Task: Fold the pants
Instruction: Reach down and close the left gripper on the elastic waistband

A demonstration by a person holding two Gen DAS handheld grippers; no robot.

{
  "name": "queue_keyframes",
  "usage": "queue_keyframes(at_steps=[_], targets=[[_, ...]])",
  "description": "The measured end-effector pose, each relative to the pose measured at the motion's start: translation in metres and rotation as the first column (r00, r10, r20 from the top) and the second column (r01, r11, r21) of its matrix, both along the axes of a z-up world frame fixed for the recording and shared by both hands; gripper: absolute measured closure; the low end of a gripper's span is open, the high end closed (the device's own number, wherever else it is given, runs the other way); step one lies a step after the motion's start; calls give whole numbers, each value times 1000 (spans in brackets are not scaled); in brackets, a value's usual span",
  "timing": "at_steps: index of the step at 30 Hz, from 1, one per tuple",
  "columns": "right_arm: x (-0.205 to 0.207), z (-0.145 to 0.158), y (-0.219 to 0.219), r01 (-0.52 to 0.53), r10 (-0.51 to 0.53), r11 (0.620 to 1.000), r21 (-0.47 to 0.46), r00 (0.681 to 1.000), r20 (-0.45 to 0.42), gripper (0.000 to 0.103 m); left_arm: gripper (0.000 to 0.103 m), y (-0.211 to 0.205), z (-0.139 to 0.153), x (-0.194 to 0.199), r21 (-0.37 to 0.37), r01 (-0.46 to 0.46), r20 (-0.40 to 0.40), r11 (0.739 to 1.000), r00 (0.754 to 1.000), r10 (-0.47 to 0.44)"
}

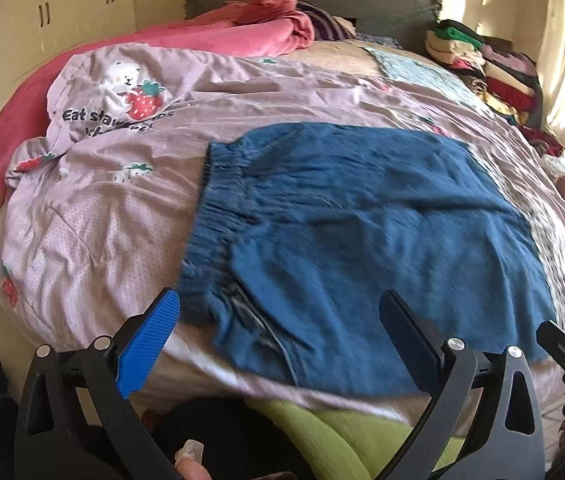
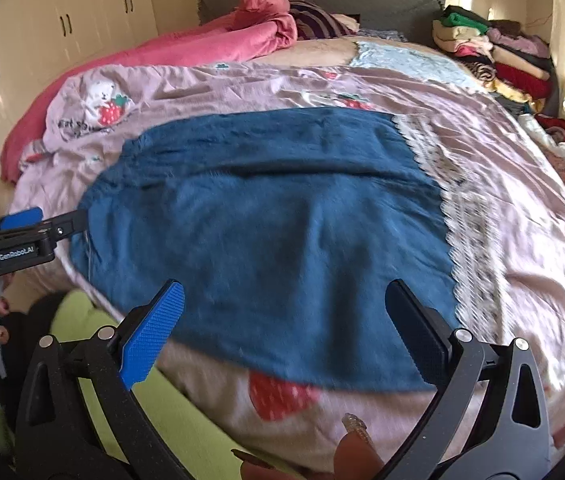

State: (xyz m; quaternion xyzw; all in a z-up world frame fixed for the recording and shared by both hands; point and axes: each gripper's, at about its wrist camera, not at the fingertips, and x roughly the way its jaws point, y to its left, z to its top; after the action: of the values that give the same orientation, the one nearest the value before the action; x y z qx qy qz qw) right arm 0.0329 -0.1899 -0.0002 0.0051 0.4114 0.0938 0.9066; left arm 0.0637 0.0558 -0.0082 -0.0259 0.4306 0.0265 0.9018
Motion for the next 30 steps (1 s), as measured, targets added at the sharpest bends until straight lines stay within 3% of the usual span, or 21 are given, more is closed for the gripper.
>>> queue_keyframes(at_steps=[12,20,23,30], targets=[[93,-5,38,-149,149,987,-61,989,-3,8,4,61,-6,81,4,-119,-18,993,993,119],[144,-11,49,-174,172,981,-83,985,-25,8,4,87,-14,128,-19,-145,-72,989,987,143],[162,-11,52,-180,179,977,-115,984,-17,8,4,87,-17,145,28,-152,-78,988,985,153],[212,-11,47,-203,200,978,-42,978,-65,8,4,87,-21,187,51,-116,-84,992,989,120]])
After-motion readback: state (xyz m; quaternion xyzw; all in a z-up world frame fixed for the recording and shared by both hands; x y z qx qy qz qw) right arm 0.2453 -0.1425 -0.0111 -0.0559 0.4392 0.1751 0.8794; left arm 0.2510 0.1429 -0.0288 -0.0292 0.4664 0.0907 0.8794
